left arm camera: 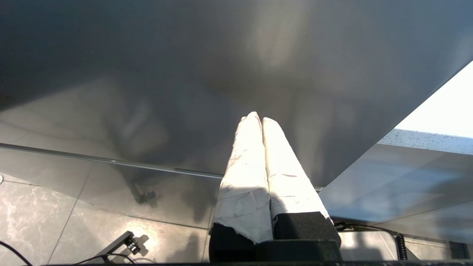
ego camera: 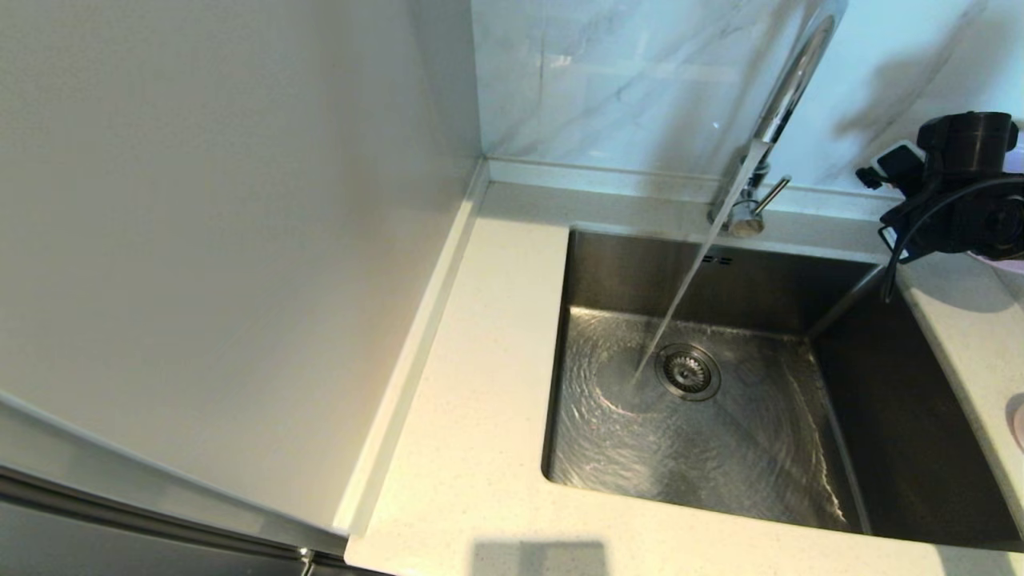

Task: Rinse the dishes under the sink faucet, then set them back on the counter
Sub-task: Place the plate on the table

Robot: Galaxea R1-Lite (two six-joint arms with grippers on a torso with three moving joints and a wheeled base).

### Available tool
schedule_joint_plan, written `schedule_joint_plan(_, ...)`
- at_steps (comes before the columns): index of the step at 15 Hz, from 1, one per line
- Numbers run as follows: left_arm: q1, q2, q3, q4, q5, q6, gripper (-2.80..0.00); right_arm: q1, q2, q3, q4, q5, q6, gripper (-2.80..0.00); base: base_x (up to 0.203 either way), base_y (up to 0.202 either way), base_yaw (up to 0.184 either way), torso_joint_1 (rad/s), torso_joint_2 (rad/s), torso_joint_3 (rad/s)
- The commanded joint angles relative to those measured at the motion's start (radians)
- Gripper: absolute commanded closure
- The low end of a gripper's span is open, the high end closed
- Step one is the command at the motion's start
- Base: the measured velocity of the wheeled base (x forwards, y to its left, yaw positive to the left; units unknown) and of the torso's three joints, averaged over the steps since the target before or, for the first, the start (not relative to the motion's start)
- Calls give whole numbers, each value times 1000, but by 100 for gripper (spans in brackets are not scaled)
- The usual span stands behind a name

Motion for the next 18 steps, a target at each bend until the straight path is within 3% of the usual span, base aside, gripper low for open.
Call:
schedule_joint_plan(1, 0, 0, 0, 0, 0, 0, 0, -1, 19, -4, -16, -4, -10, 0, 0, 0, 0, 0, 0, 0)
schedule_joint_plan(11, 0, 0, 0, 0, 0, 0, 0, -4, 34, 111, -10, -4, 67, 0, 0, 0, 0, 0, 0, 0)
schedule_joint_plan(18, 0, 0, 0, 0, 0, 0, 0, -22, 92, 102, -11, 0, 95, 0, 0, 0, 0, 0, 0, 0)
